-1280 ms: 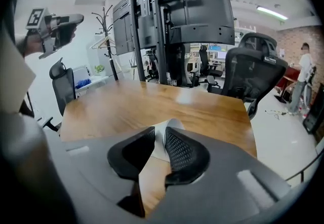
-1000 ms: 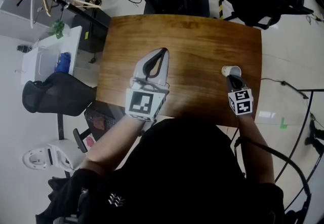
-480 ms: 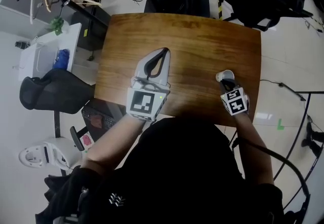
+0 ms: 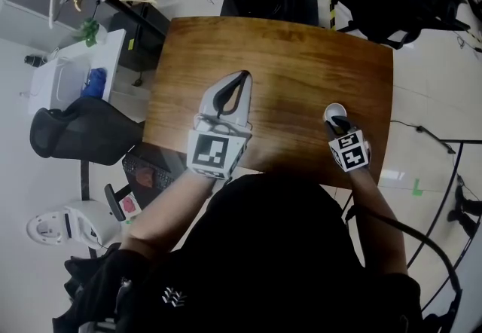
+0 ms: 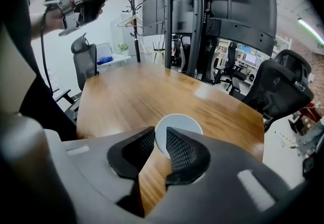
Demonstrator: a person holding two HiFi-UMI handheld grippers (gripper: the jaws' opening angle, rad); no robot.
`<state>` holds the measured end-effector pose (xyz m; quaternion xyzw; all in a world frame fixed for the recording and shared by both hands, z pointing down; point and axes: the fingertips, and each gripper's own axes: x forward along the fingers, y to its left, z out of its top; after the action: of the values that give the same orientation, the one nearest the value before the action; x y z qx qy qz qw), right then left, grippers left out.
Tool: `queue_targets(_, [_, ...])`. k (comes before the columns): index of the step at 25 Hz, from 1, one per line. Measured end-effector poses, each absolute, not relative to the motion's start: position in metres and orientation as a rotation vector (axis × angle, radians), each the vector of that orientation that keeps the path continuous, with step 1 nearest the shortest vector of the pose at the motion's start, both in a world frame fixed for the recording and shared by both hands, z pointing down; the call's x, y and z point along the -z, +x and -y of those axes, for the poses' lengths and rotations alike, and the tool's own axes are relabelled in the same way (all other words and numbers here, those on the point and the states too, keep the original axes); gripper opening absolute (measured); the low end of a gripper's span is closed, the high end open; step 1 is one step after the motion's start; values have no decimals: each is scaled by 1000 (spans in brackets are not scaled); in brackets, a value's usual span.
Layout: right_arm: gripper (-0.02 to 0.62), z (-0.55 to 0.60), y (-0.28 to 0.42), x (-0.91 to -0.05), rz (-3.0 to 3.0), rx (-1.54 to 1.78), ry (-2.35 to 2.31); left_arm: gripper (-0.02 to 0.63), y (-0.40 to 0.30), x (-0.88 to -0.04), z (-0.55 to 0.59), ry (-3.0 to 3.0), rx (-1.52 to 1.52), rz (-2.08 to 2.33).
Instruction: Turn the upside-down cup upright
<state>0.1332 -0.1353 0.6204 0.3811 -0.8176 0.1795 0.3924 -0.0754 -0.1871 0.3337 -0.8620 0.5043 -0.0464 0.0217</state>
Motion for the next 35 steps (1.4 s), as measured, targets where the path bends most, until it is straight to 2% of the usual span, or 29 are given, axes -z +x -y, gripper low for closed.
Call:
queue_targets(11, [69, 113, 142, -551, 2203, -393, 1325, 0, -83, -341, 181, -2746, 151, -1409])
queue_targets(20, [60, -12, 197, -507, 1961, -452, 1762, 0, -16, -410, 141, -3058, 157, -985])
queue_targets(24, [43, -65, 203, -489, 1941, -453, 1895, 0, 8, -389, 115, -3084, 74, -818])
queue_targets(27, [40, -87, 200, -480, 1968, -450, 1966, 0, -2, -367, 105, -3054, -4, -824])
queue_targets(35, [37, -106, 141, -455, 2210, -421, 1947, 0, -79, -368, 49, -2964, 84, -1063])
